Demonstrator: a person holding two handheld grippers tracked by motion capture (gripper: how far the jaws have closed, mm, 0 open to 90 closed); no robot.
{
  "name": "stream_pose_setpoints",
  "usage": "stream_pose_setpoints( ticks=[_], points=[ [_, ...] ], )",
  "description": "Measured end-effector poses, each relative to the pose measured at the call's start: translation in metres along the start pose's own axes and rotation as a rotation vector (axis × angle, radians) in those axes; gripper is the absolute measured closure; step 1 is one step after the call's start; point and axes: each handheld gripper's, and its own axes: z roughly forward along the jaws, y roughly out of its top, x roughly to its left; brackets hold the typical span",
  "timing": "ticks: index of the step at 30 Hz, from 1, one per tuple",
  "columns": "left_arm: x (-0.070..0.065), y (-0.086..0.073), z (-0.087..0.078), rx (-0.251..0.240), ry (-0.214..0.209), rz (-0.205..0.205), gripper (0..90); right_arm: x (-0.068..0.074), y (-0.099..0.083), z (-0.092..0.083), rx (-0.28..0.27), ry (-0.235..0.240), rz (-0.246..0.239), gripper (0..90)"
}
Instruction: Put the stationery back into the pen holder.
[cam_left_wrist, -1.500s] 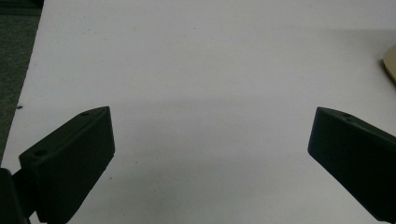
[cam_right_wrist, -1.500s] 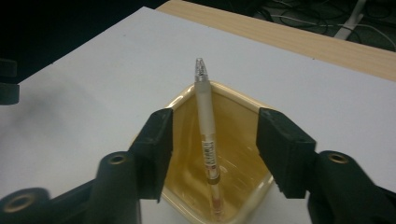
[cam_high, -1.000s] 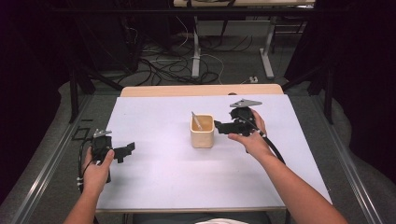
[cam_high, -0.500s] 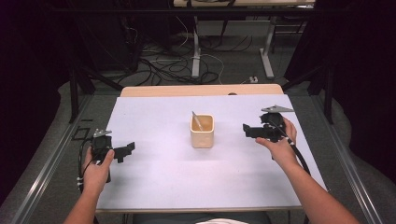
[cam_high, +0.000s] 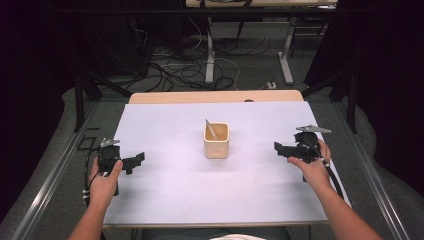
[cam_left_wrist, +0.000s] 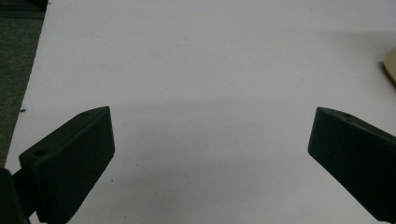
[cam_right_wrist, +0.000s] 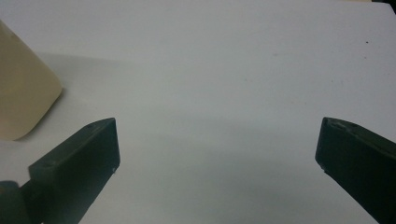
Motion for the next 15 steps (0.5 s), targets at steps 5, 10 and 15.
stream_pose_setpoints(
  ticks=[5, 10, 15],
  points=[
    [0.000, 0.000, 0.000, -0.002, 0.000, -0.004, 0.5, -0.008, -0.007, 0.004, -0.004, -0.008, 0.025, 0.0],
    [0.000, 0.000, 0.000, -0.001, 0.000, -0.003, 0.5, -0.017, -0.013, 0.006, -0.003, -0.024, 0.062, 0.0],
    [0.000, -0.001, 0.000, 0.004, 0.000, 0.001, 0.5, -0.027, -0.017, 0.006, -0.011, -0.048, 0.089, 0.8]
  ],
)
